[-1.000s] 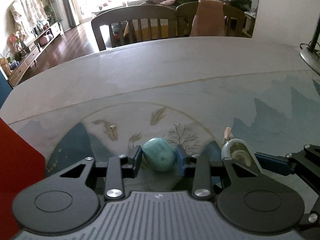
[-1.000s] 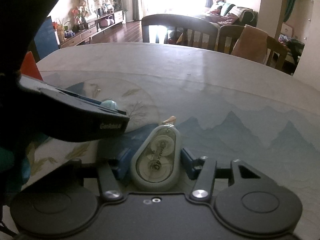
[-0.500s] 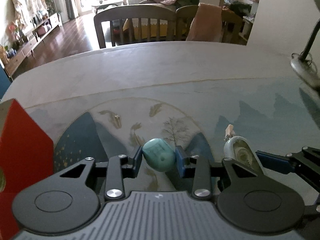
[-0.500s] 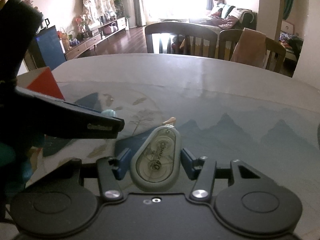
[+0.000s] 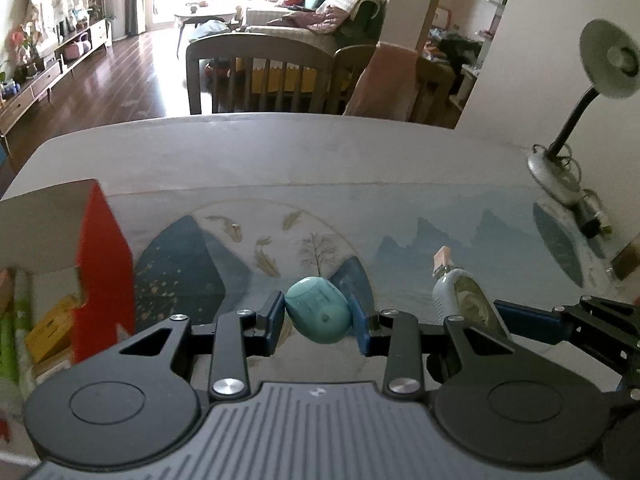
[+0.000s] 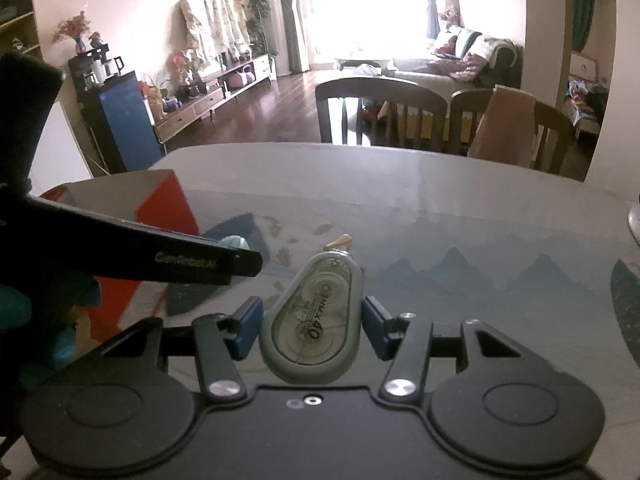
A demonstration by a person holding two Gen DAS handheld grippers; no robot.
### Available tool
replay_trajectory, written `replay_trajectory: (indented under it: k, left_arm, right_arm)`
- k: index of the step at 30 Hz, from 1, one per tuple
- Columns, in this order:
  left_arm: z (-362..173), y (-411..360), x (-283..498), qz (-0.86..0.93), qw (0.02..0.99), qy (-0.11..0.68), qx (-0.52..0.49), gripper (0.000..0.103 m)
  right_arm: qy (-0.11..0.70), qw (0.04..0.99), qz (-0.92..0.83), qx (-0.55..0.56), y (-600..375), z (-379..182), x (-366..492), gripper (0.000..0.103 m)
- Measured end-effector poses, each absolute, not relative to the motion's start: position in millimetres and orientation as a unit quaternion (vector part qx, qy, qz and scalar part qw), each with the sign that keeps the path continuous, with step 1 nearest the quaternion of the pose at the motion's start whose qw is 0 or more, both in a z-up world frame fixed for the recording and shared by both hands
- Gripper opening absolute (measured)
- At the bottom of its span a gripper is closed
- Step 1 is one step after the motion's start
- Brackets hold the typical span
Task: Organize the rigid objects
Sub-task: 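Close the right tool on the white tape roll while the left tool grasps the teal egg, then carry the tape roll and teal egg in both tools over the shoebox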
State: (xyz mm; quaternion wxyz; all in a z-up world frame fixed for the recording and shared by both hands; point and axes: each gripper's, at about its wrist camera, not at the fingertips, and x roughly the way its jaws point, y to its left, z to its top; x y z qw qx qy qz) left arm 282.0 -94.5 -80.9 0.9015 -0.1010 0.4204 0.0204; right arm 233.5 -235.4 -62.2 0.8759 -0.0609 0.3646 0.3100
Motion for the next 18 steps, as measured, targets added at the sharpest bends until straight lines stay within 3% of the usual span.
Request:
replay_trajectory:
  k: [18]
  left_arm:
    - [-30.4,-18.1,198.8,0.009,0.913,0.388,-0.121,0.035]
  right_arm:
    - [0.333,0.879,0.333,-0.076,-169.0,-7.7,173.1,0.053]
